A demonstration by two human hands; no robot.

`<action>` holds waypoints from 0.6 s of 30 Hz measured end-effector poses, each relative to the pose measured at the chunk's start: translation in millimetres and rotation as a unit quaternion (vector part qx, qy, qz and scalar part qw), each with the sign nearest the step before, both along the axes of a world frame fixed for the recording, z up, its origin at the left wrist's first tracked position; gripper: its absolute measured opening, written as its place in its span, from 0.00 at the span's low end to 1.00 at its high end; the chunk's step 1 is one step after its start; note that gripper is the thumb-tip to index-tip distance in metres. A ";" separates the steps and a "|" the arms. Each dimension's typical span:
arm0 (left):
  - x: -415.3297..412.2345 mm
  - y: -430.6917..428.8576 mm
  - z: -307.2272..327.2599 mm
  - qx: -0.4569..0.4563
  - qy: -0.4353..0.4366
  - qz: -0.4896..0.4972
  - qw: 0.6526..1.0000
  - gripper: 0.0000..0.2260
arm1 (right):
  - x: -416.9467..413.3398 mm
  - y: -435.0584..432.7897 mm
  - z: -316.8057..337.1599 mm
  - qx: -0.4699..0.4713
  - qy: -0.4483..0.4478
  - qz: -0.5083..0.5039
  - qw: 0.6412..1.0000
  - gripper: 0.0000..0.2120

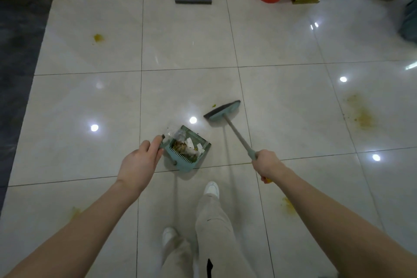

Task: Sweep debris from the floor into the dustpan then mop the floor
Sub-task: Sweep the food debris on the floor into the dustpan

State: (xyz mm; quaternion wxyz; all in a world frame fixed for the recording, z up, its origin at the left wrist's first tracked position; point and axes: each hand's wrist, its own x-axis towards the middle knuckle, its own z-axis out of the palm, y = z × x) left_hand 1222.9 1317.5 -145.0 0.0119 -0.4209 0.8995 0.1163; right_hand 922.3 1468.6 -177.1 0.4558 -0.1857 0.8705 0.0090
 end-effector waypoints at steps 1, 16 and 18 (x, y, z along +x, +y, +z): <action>1.4 2.3 0.3 0.008 -0.007 0.005 1.000 0.15 | 7.7 6.3 4.6 0.006 0.001 0.023 1.000 0.14; 25.9 18.2 -8.0 0.059 0.011 0.082 0.995 0.12 | 22.7 72.4 66.6 -0.045 -0.016 0.043 0.998 0.15; 26.8 22.0 -9.0 0.057 0.005 0.075 0.996 0.13 | 17.4 72.1 68.4 -0.055 -0.008 0.035 0.998 0.14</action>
